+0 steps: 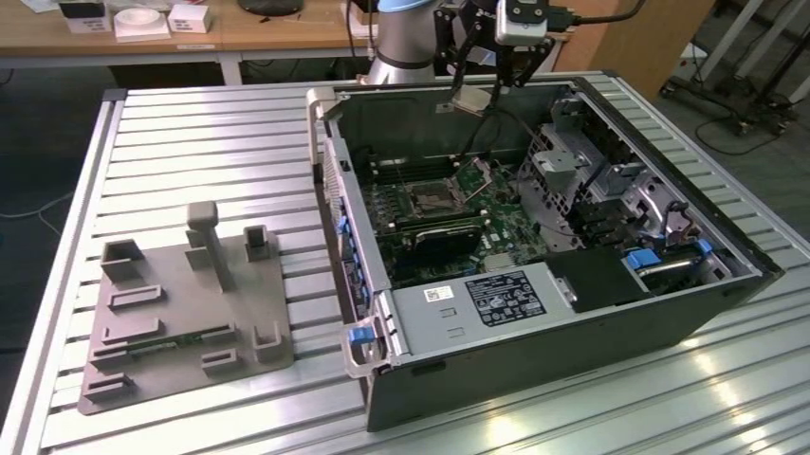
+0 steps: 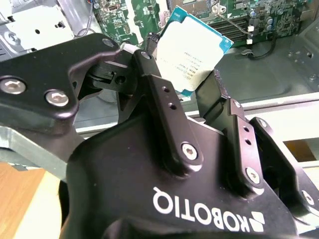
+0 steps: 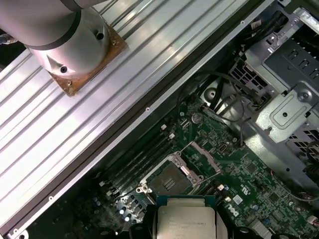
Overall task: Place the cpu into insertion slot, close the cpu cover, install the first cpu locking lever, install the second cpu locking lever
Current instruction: 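Place the cpu into insertion slot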
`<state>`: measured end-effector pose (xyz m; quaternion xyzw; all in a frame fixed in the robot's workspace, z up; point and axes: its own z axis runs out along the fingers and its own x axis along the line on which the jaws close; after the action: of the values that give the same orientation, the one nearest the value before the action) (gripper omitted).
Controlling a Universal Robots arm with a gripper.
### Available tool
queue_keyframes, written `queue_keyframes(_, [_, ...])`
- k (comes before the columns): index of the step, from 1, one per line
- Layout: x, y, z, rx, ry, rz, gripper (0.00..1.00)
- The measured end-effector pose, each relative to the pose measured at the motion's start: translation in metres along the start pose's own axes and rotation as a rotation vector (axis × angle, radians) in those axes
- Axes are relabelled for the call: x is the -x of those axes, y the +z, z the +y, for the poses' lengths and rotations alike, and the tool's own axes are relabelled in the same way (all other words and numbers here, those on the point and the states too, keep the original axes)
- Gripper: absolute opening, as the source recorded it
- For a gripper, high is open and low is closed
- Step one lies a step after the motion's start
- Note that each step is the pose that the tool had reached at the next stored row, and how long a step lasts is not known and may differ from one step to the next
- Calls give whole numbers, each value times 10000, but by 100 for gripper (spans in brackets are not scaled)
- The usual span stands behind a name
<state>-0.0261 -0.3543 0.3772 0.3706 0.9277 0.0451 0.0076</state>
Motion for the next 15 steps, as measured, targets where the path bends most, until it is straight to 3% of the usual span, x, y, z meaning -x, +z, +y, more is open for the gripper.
queue_keyframes(15, [-1,0,0,4,203,-18,54])
